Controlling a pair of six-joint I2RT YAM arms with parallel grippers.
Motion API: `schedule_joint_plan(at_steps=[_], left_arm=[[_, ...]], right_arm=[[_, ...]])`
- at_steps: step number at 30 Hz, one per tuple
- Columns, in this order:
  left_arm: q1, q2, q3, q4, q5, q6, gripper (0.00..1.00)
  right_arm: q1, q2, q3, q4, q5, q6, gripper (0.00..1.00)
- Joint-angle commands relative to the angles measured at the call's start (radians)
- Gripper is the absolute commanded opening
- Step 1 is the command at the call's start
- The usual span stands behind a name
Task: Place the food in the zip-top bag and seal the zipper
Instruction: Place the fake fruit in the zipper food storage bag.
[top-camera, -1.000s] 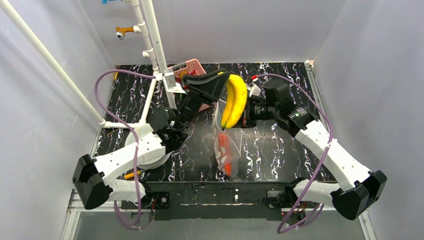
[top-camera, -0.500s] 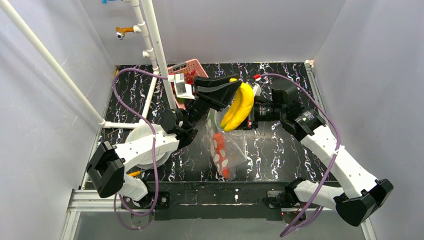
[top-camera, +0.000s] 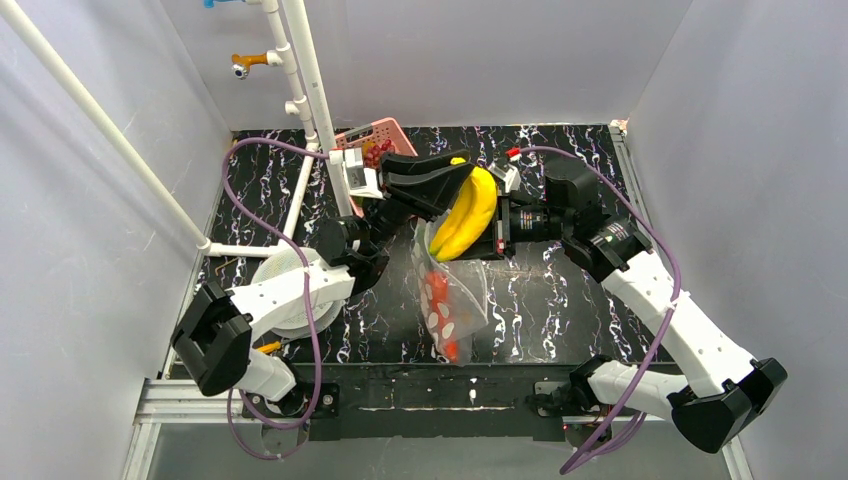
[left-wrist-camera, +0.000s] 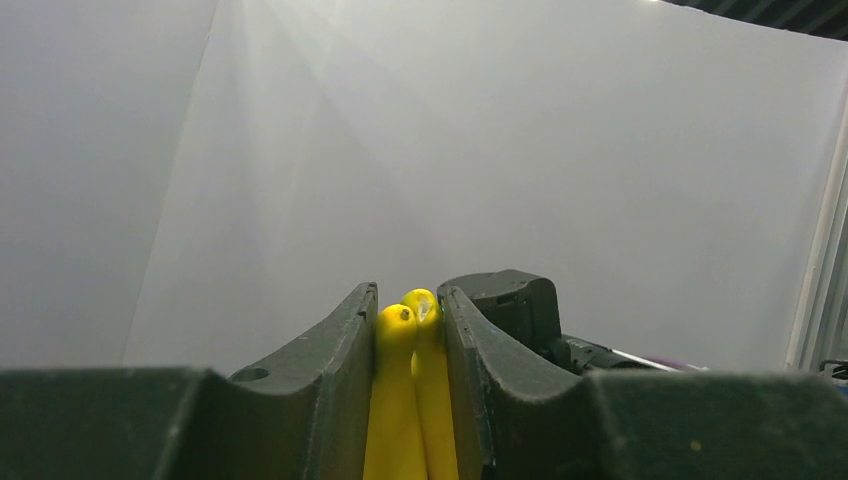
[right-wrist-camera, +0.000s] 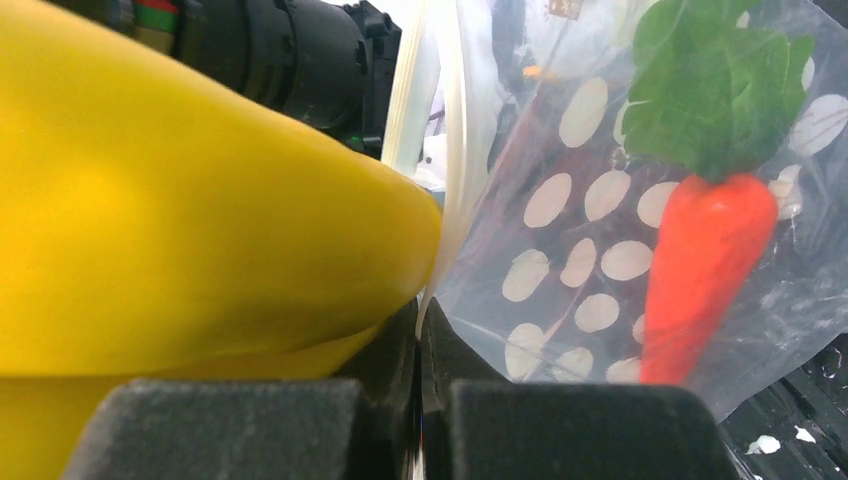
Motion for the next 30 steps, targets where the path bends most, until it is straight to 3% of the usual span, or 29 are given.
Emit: schedule_joint_plan(at_steps=[1, 10, 14, 17, 19, 20, 21, 25, 30], left_arm=[[0.008, -0.049, -0.052, 0.061, -0.017, 0.030, 0.00], [0.010, -0.124, -0.164, 0.046, -0.072, 0.080, 0.00], [0.013, -0.136, -0.163, 0.004, -0.084, 0.088, 0.00], [0.009, -0.175, -0.175, -0.127, -0.135, 0.126, 0.00], [-0.011, -0.218, -0.190, -0.259, -0.262, 0.188, 0.00], [-0.028, -0.235, -0.209, -0.310, -0.346, 0.237, 0.00], [-0.038, -0.244, -0.227, -0.314, -0.389, 0.270, 0.00], [-0.094, -0.236, -0.219, -0.402, -0.559, 0.408, 0.00], [-0.174, -0.203, -0.206, -0.454, -0.677, 0.578, 0.00]], right_arm=[[0.002, -0.010, 0.028, 0.115, -0.038, 0.055, 0.01], [0.002, -0.034, -0.085, 0.318, 0.025, 0.268, 0.01], [-0.011, -0.051, -0.120, 0.290, 0.069, 0.269, 0.01], [-0.033, -0.088, -0.153, 0.276, 0.119, 0.276, 0.01], [-0.035, -0.119, -0.183, 0.284, 0.189, 0.299, 0.01], [-0.035, -0.137, -0.238, 0.369, 0.209, 0.361, 0.01], [-0.034, -0.151, -0.290, 0.473, 0.237, 0.440, 0.01], [-0.032, -0.111, -0.311, 0.594, 0.315, 0.511, 0.01], [-0.032, -0.135, -0.294, 0.542, 0.429, 0.499, 0.01]])
